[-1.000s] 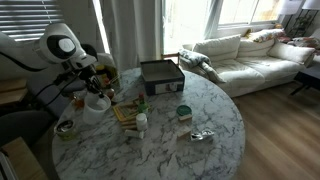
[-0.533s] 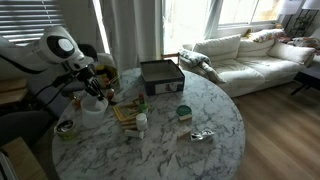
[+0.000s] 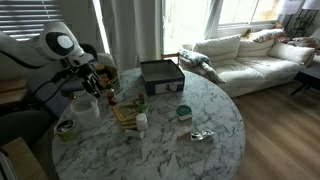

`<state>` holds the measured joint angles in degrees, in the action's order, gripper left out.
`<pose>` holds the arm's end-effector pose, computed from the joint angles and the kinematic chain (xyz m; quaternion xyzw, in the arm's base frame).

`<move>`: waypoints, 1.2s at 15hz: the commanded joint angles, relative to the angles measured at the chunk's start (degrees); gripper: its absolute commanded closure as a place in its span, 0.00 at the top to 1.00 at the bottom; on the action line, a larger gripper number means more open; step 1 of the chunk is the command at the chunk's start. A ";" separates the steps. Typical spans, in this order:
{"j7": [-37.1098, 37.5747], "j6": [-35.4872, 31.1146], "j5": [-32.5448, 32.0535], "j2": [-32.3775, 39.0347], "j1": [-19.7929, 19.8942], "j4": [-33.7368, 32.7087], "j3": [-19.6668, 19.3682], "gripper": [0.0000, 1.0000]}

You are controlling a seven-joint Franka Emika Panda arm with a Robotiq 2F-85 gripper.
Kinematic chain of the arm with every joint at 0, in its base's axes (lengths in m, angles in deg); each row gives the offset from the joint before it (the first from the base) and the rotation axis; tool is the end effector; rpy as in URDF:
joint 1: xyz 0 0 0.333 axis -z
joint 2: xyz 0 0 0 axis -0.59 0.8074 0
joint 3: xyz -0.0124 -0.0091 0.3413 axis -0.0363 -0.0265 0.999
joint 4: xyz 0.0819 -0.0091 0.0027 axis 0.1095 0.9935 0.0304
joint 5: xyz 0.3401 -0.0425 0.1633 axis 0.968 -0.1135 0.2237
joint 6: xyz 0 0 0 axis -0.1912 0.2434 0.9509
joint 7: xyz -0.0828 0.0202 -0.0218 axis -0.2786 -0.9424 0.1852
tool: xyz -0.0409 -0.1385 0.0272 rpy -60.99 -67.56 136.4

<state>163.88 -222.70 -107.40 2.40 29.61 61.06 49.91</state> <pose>0.4636 0.1002 0.3003 0.9232 -0.3410 0.1277 0.1232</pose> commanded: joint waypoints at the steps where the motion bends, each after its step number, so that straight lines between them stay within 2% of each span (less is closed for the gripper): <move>1: -8.38 -1.18 9.72 -2.99 0.24 0.68 -0.58 1.00; 3: -14.35 -0.23 16.27 -4.12 0.20 0.35 -0.69 1.00; 7: -32.86 -0.42 30.14 -5.11 -1.29 0.30 0.06 1.00; 13: -54.56 -0.58 44.08 -4.24 -4.71 0.15 2.87 1.00; 14: -48.28 -0.25 40.16 -4.22 -3.39 -0.56 2.98 1.00; 18: -52.64 -0.25 42.47 -4.08 -4.20 -0.55 3.41 1.00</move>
<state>111.31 -223.07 -64.99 -1.65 25.01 60.56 52.94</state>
